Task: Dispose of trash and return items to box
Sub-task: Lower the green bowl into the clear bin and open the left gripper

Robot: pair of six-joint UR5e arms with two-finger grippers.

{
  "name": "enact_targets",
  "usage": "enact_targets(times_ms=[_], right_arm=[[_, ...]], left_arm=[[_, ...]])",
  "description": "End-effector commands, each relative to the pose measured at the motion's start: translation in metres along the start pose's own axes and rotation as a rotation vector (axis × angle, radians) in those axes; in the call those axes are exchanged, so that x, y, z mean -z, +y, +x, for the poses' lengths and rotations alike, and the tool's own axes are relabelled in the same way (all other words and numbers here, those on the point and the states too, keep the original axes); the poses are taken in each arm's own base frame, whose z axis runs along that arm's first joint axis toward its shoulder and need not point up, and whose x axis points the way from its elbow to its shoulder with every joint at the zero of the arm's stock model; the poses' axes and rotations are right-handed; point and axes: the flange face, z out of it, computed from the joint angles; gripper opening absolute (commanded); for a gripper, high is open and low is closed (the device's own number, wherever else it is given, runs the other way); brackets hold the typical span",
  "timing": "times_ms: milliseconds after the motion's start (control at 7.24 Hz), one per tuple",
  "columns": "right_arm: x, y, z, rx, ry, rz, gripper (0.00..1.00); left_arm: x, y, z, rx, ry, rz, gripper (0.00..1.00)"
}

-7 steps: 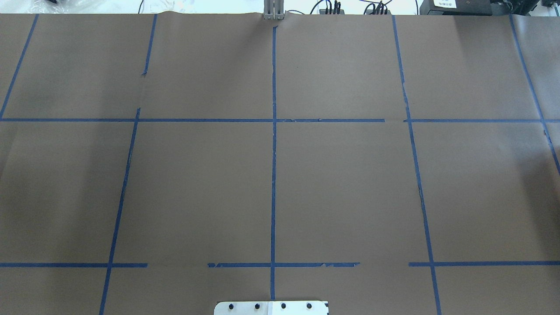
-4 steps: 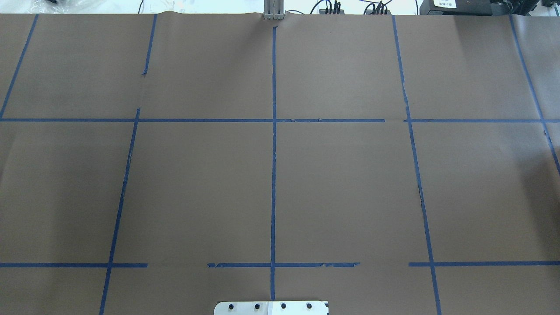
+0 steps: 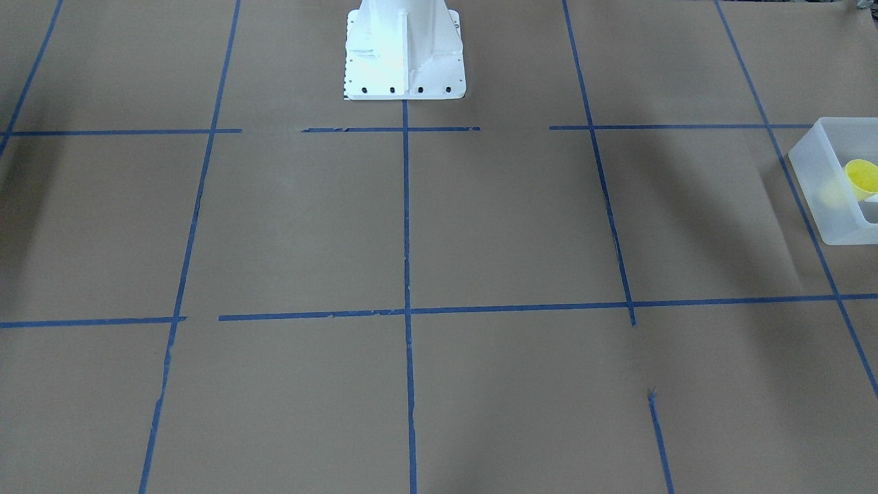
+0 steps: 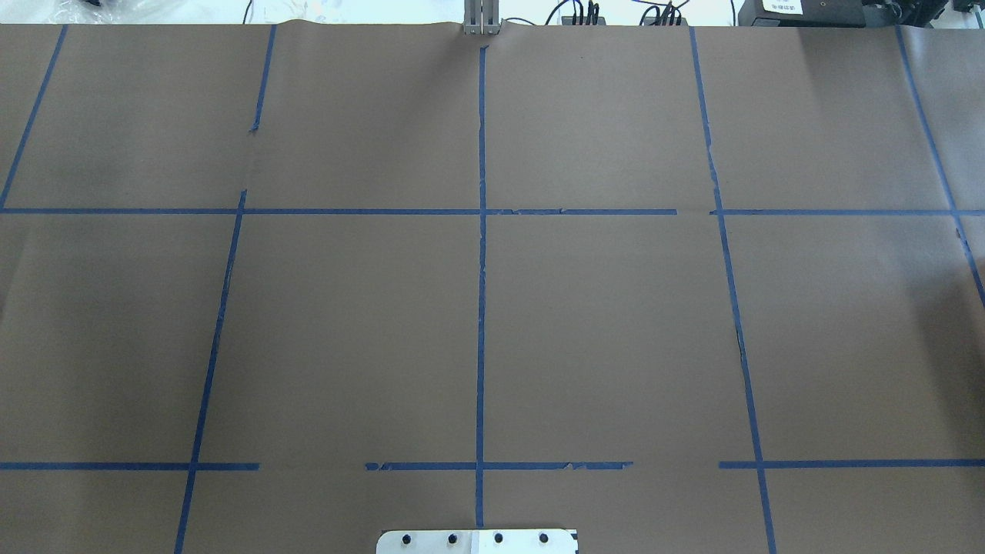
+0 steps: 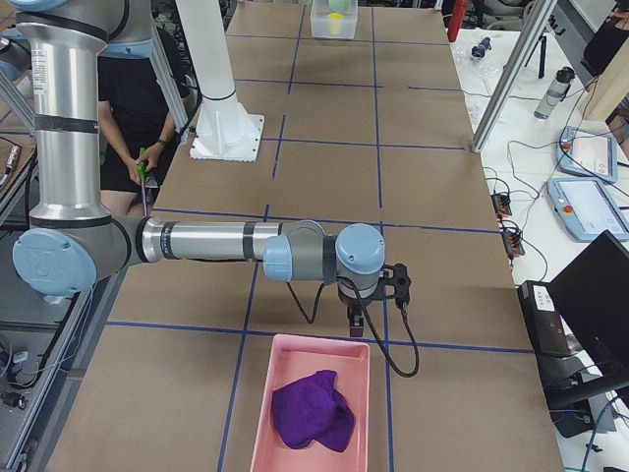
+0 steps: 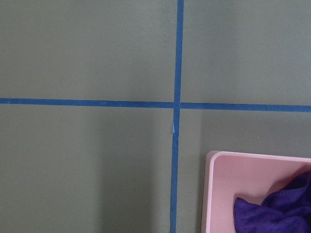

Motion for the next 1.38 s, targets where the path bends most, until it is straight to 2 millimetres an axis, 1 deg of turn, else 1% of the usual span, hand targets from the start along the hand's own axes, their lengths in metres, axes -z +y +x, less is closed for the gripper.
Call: enact_targets(times_ms=[0, 138, 276, 414, 553, 691, 829, 967, 1105, 1243], right_arm=[[0.001, -0.001, -0.001, 0.002, 0.002, 0.002, 1.0], [0.001, -0.001, -0.001, 0.002, 0.0, 0.002, 1.0], [0.001, -0.001, -0.001, 0.002, 0.002, 0.002, 1.0], [0.001, -0.001, -0.001, 0.002, 0.002, 0.002, 1.0], [0.001, -0.002, -0.001, 0.004, 0.002, 0.002, 1.0], [0.001, -0.002, -0.001, 0.005, 0.002, 0.003, 1.0], [0.001, -0.002, -0.001, 0.005, 0.003, 0.003, 1.0], [0.002, -0.004, -0.001, 0.006, 0.005, 0.004, 1.0], [0.002, -0.004, -0.001, 0.006, 0.005, 0.004, 1.0], [0.001, -0.004, -0.001, 0.005, 0.006, 0.003, 1.0]], left_arm=[[0.001, 0.0, 0.0, -0.002, -0.002, 0.005, 1.0], [0.006, -0.002, 0.003, -0.007, -0.003, 0.015, 1.0], [0.023, -0.006, 0.013, -0.023, -0.007, 0.049, 1.0], [0.046, -0.012, 0.027, -0.046, -0.012, 0.091, 1.0], [0.075, -0.017, 0.046, -0.079, -0.013, 0.145, 1.0], [0.099, -0.021, 0.062, -0.103, -0.012, 0.19, 1.0], [0.121, -0.025, 0.08, -0.076, -0.006, 0.234, 1.0], [0.13, -0.029, 0.099, -0.077, 0.024, 0.25, 1.0], [0.128, -0.033, 0.129, -0.122, 0.134, 0.234, 1.0], [0.132, -0.034, 0.142, -0.119, 0.161, 0.216, 1.0]])
